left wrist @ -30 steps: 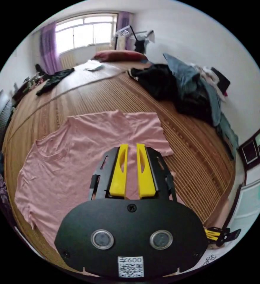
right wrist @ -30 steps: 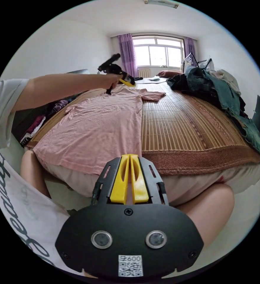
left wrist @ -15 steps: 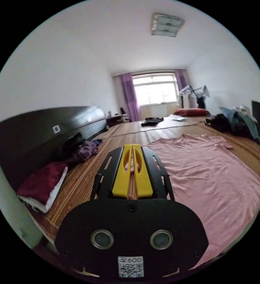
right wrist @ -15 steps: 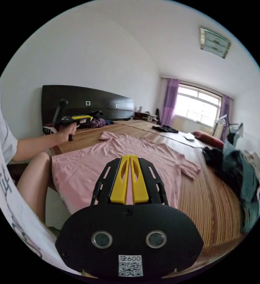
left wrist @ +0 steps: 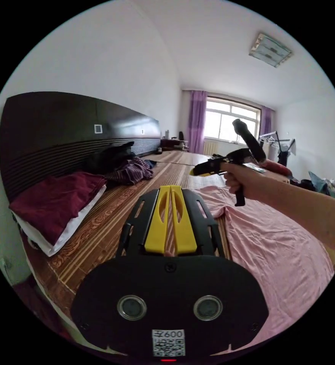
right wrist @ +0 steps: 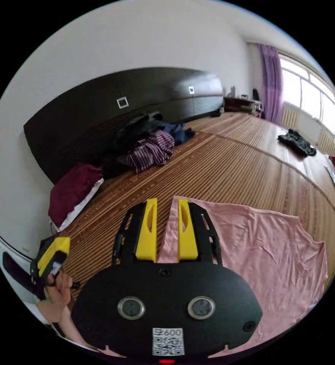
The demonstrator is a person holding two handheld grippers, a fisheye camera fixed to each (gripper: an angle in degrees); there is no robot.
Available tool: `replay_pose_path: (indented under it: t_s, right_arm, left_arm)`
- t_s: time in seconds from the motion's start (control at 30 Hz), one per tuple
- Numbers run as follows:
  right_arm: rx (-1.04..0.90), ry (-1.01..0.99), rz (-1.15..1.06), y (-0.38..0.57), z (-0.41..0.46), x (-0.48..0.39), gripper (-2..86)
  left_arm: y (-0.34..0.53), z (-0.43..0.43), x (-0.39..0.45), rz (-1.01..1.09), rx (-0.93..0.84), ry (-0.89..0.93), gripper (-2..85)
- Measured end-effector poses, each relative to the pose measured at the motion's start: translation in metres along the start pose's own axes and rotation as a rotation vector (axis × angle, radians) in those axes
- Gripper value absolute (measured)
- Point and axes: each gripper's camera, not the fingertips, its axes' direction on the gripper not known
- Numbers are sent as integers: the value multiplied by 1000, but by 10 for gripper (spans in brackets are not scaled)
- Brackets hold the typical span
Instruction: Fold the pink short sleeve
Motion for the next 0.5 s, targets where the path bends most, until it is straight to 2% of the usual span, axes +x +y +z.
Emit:
replay_pose_path:
  t_s: [0.1, 0.27, 0.5]
  right_arm:
    - [-97, 48, 9, -32, 67, 3, 85]
    - [-192, 144, -30, -64, 142, 5, 79]
    - [-209, 259, -118, -100, 183, -4, 56]
  left_arm:
    - [-18, -10, -25, -77, -50, 47, 4]
    - [-49, -42, -36, -13, -108, 56, 4]
    - [-73, -94, -40, 53, -77, -10, 5]
